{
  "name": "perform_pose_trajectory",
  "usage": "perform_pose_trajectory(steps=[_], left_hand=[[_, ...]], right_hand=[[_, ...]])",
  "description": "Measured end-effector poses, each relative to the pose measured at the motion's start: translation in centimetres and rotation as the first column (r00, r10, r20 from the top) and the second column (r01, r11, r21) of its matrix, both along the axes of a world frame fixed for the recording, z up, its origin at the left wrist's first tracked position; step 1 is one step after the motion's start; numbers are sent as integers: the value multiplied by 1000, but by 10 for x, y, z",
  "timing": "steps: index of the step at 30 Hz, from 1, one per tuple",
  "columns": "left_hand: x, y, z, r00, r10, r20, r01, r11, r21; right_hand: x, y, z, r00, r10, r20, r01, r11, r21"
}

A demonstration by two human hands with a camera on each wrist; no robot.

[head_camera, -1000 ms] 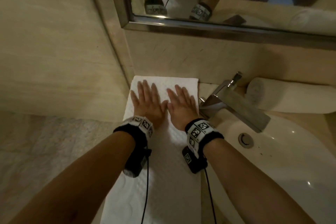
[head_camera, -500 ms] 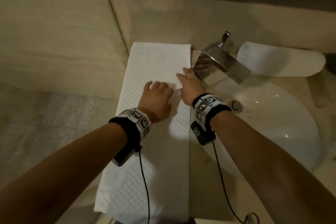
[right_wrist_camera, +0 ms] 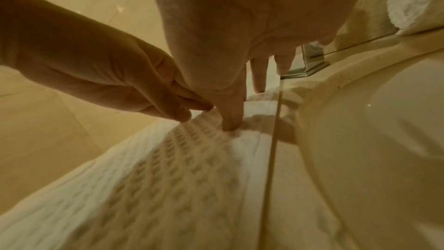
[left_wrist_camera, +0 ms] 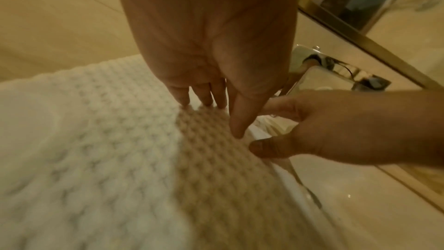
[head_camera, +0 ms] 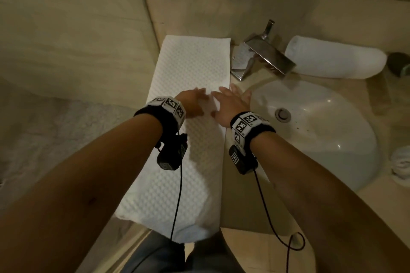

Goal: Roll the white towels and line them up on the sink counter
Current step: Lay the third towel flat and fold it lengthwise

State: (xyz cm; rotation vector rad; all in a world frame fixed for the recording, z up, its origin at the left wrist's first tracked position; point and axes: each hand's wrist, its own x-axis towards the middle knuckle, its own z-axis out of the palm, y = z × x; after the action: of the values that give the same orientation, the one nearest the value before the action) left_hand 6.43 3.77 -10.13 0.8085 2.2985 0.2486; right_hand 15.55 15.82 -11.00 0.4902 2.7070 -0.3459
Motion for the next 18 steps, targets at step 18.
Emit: perform_pose_trajectory(steps=[18], left_hand=[[-104, 40, 18, 985, 124, 124, -130, 991, 43]], right_hand=[[-89, 9, 30, 981, -190, 25, 189, 935, -300]])
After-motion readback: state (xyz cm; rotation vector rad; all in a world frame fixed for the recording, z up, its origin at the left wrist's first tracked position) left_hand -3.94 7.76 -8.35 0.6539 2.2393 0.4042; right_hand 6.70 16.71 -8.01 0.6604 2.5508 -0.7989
